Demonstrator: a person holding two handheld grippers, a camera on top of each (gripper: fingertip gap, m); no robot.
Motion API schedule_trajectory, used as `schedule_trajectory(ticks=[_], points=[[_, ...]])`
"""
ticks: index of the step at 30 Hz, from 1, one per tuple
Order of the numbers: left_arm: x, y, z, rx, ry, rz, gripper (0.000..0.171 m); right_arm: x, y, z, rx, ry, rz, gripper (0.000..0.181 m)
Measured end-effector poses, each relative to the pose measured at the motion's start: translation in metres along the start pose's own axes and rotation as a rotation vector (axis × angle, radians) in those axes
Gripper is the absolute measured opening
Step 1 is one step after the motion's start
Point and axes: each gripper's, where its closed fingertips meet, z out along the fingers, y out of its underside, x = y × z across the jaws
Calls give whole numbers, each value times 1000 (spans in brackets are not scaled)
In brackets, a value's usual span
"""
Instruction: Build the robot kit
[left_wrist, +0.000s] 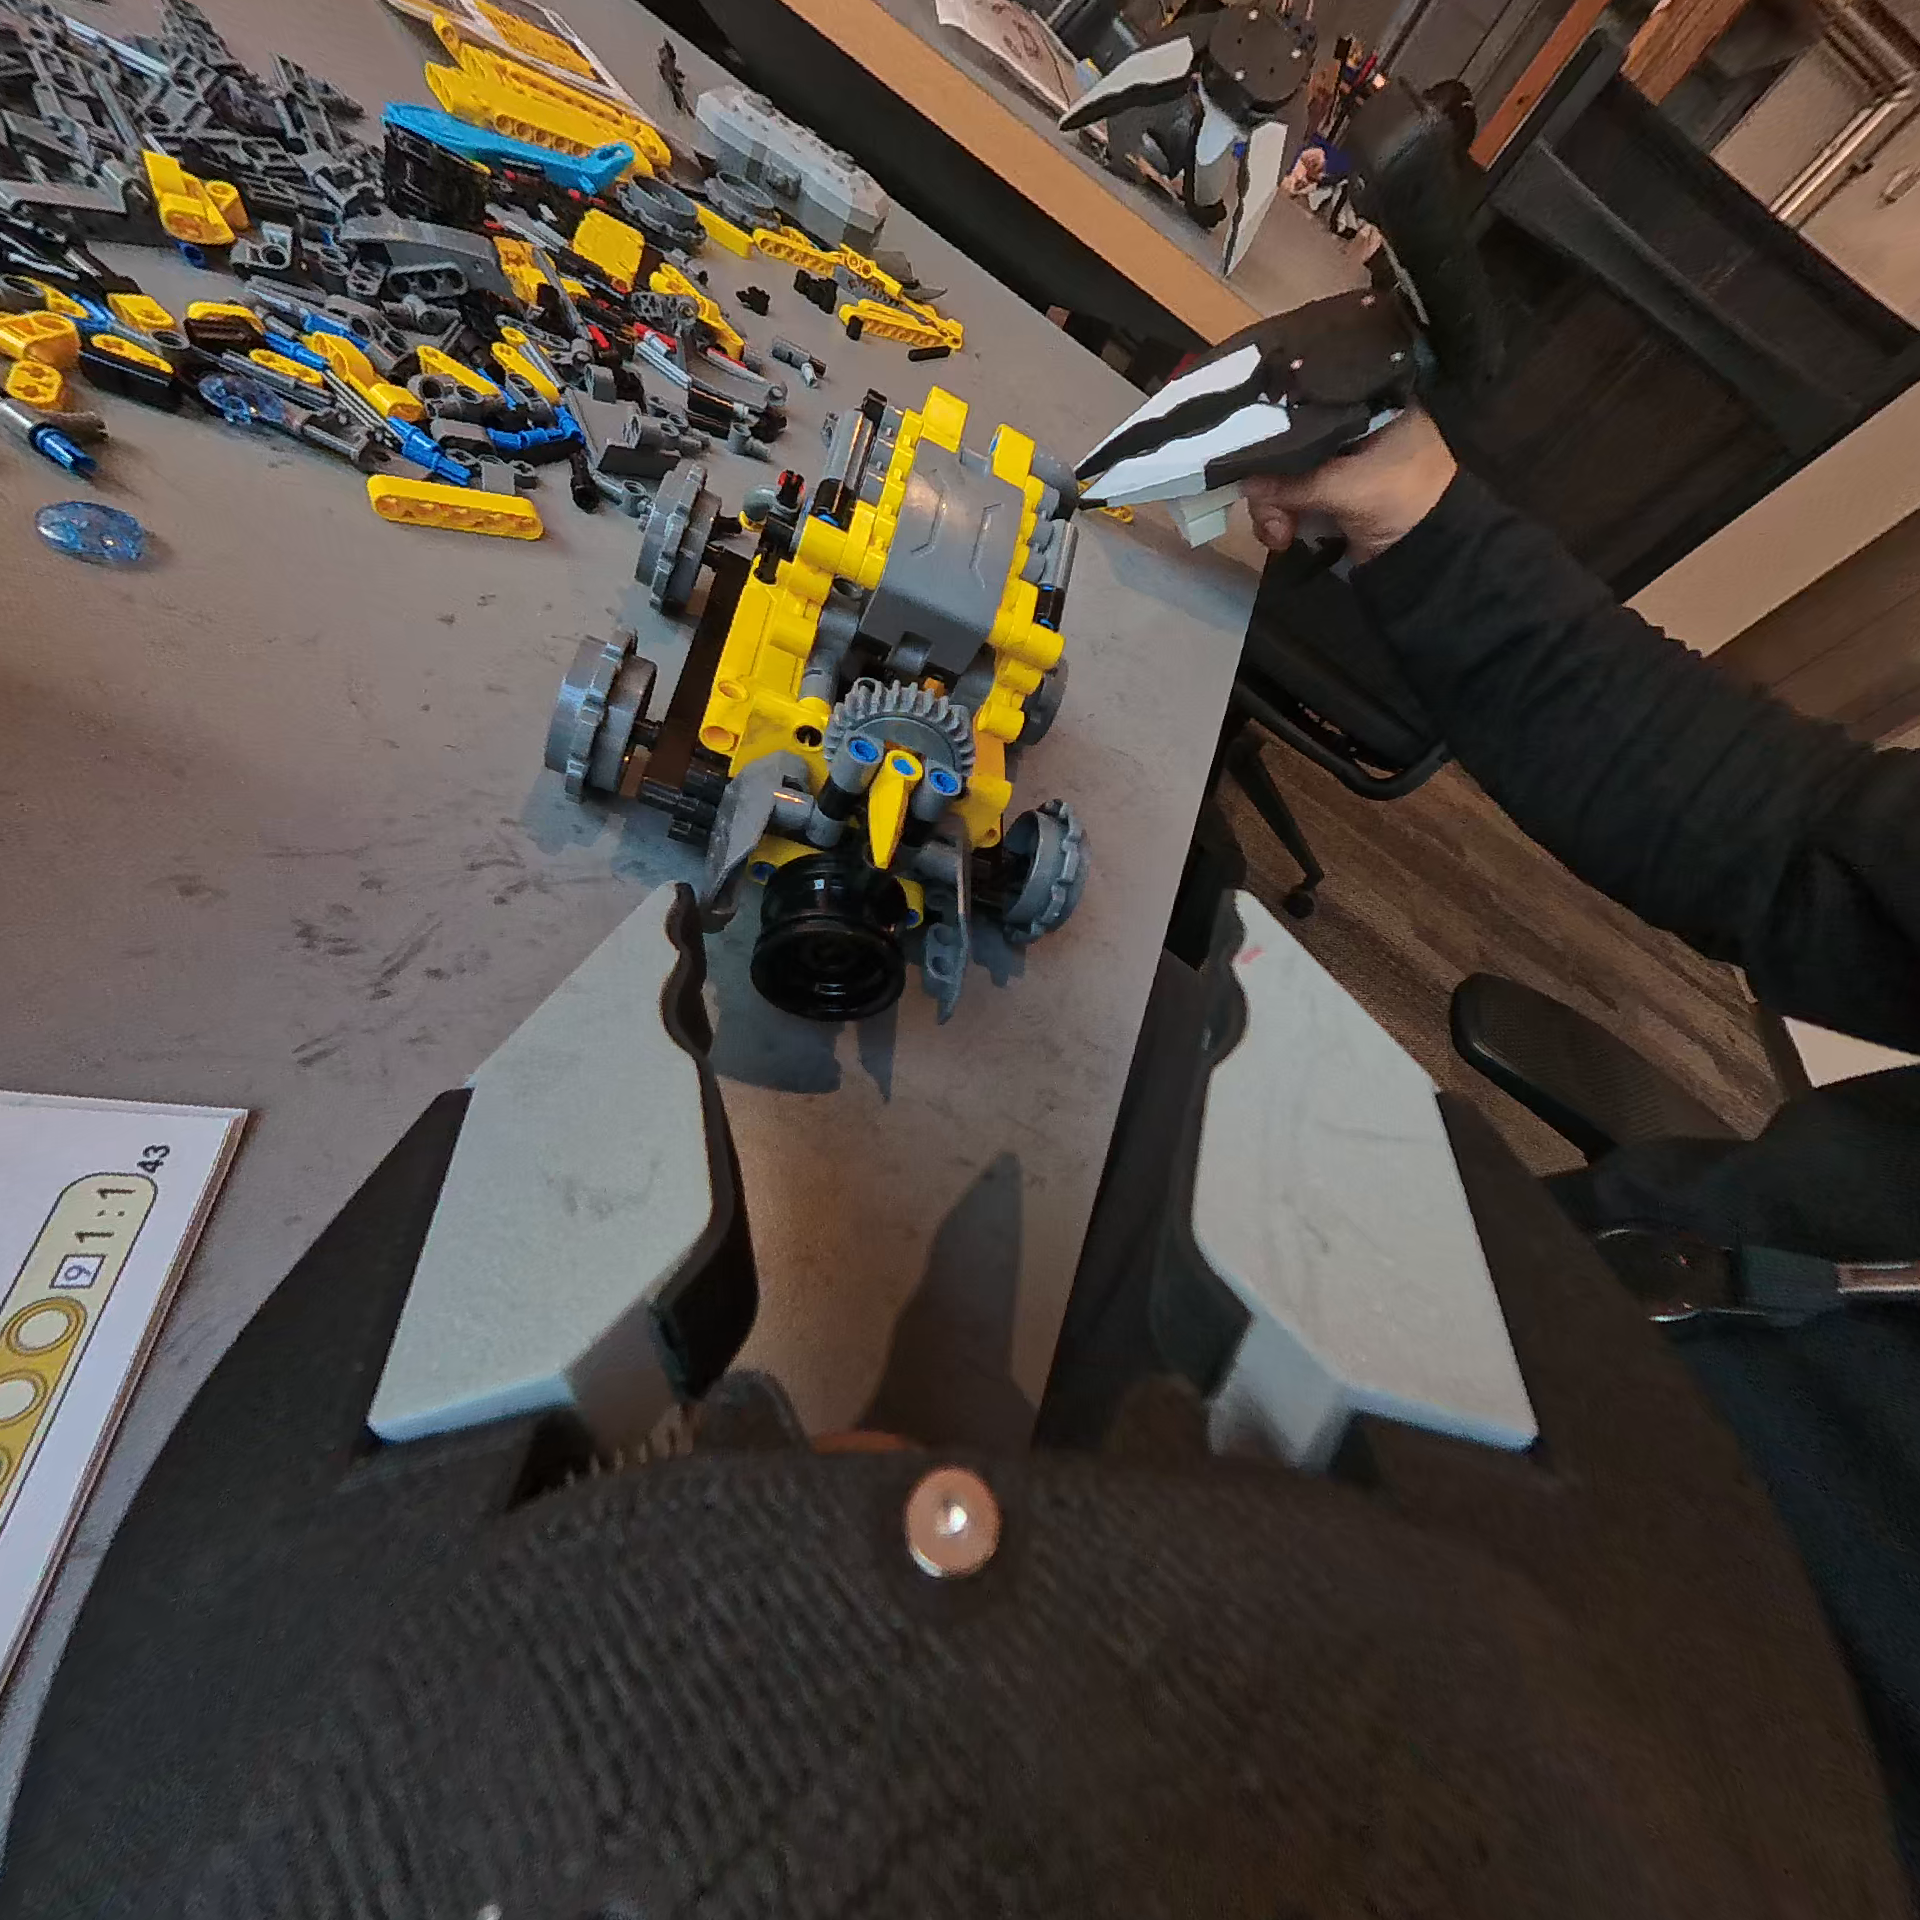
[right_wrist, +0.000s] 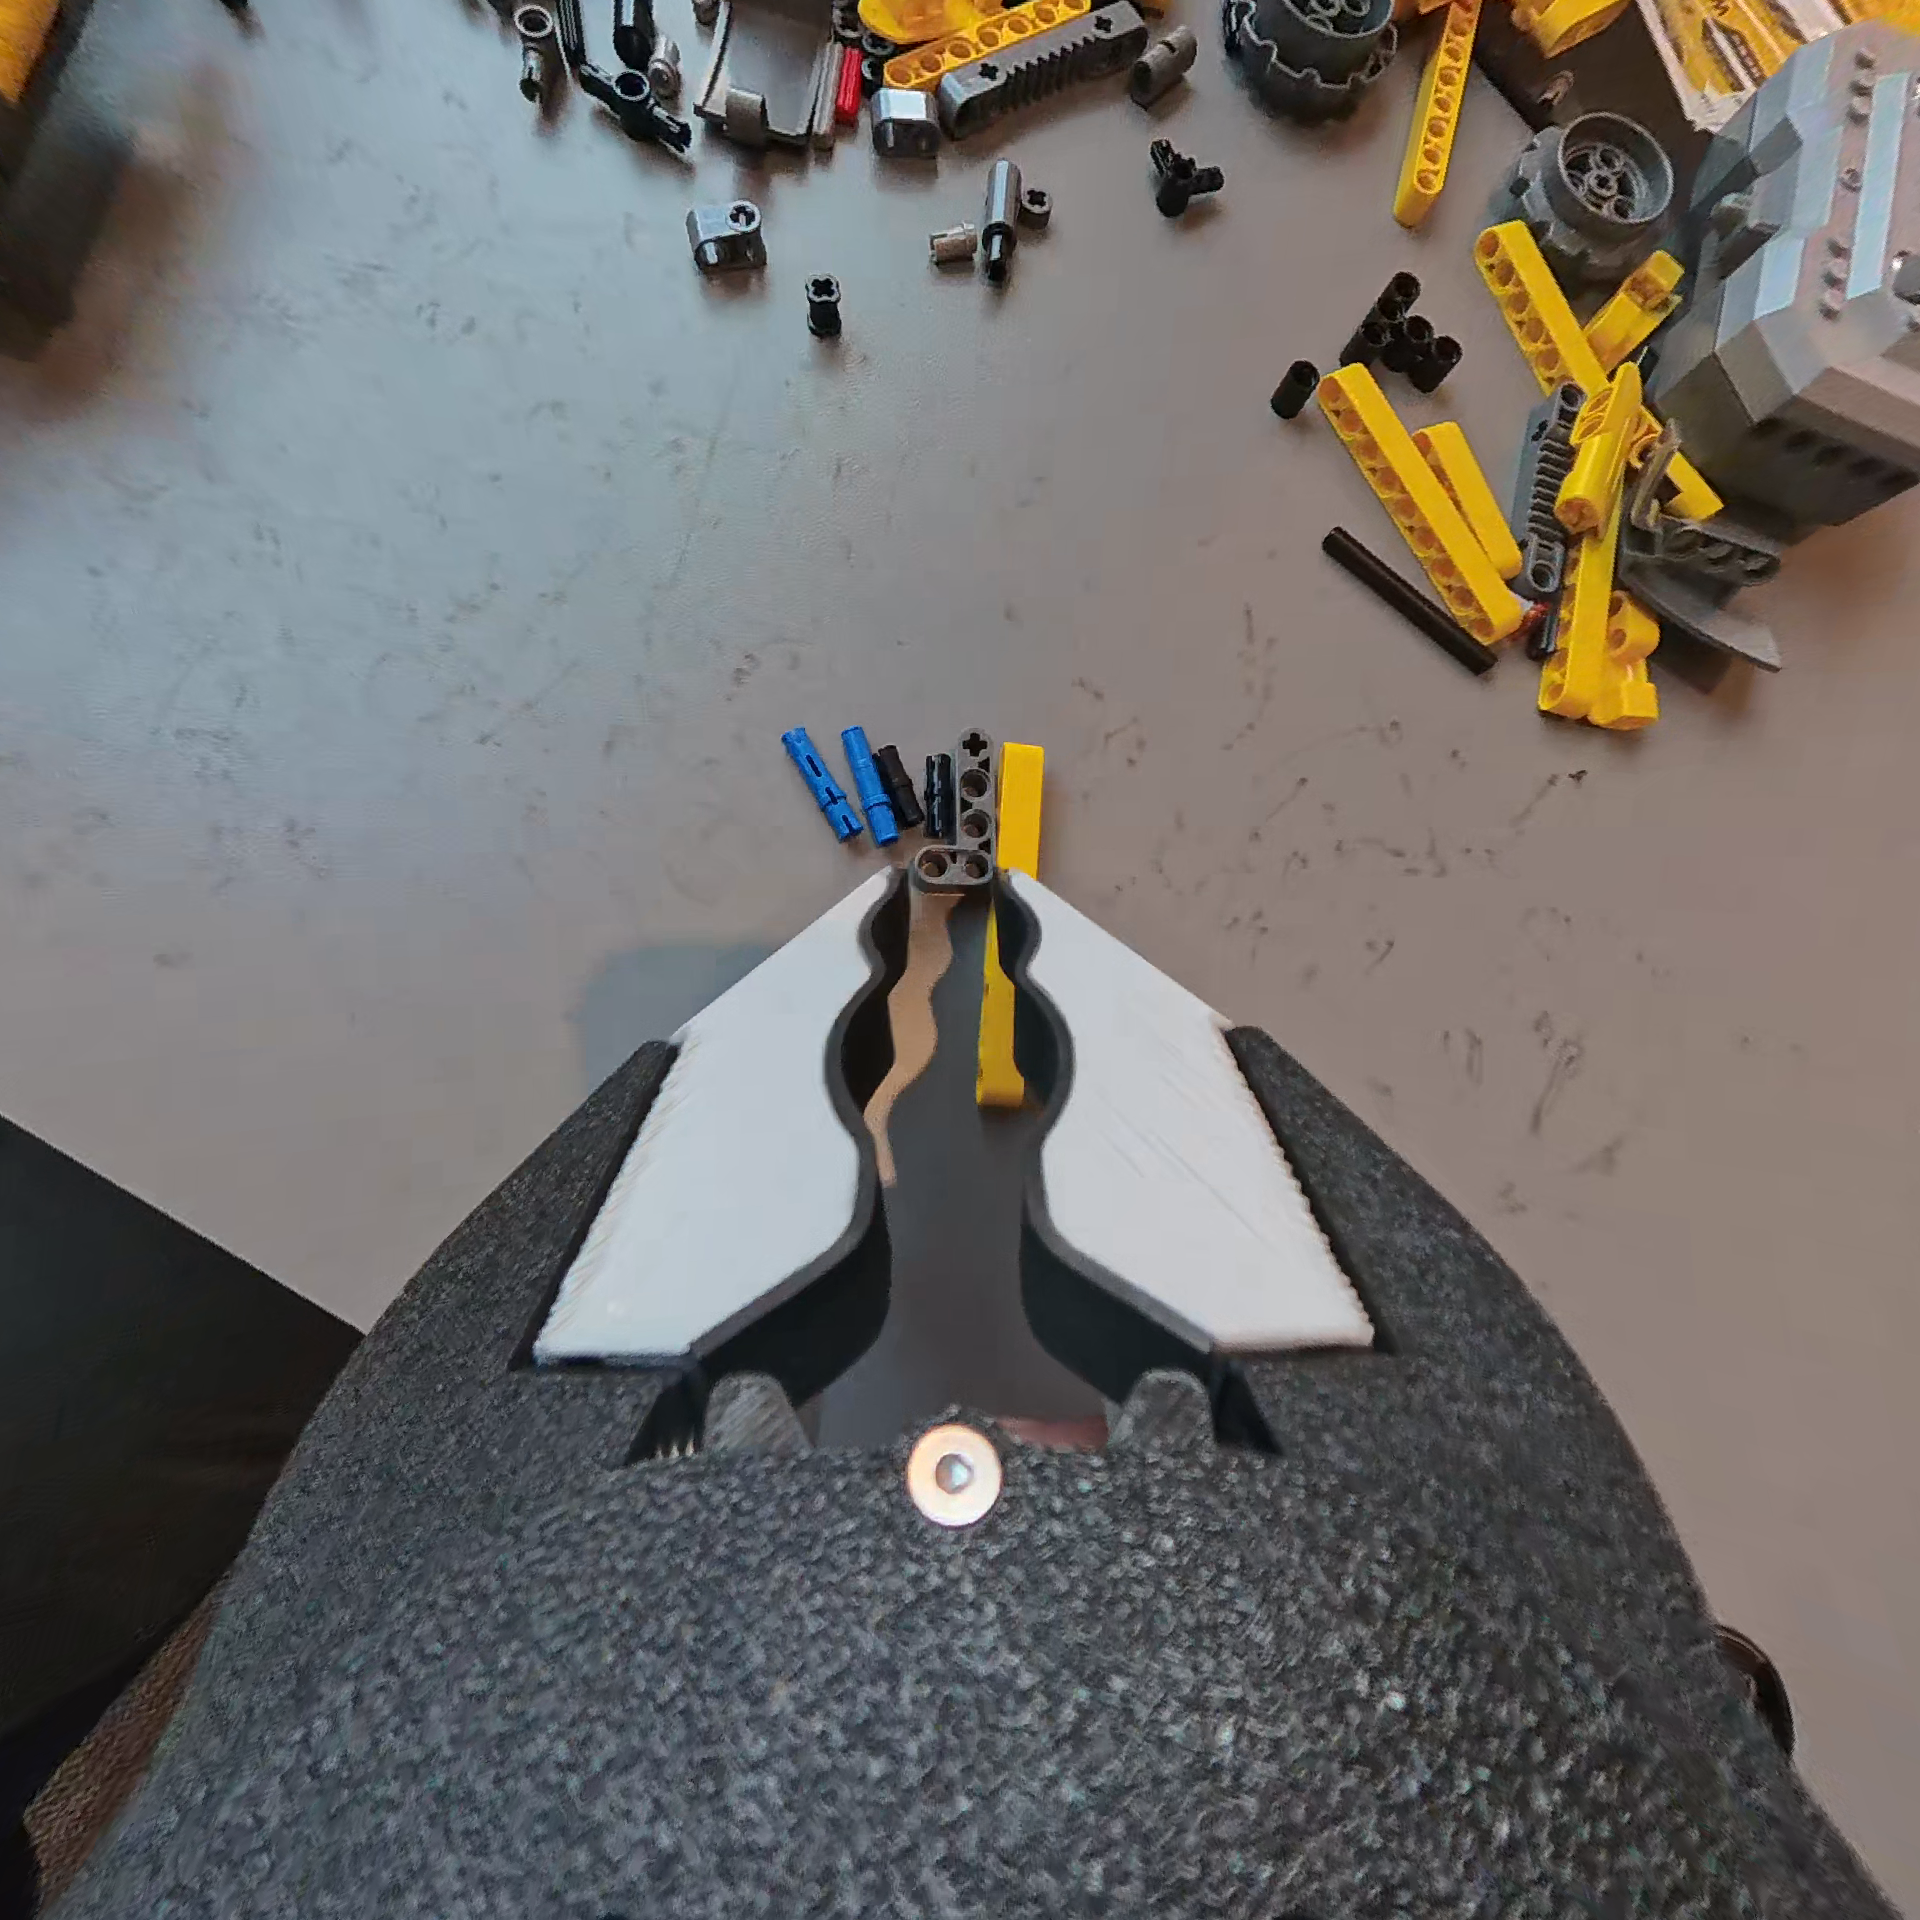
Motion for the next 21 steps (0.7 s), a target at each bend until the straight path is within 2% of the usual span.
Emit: schedule_trajectory(ticks=[10,13,21], points=[[0,-1,-1,10,6,-7,93,0,-4,4,-47,-5,-48,18],[0,-2,-2,17,9,-8,92,-1,-5,5,-52,-6,-57,11],[0,-2,-2,21,17,-23,91,-3,-9,3,-32,11,-71,9]])
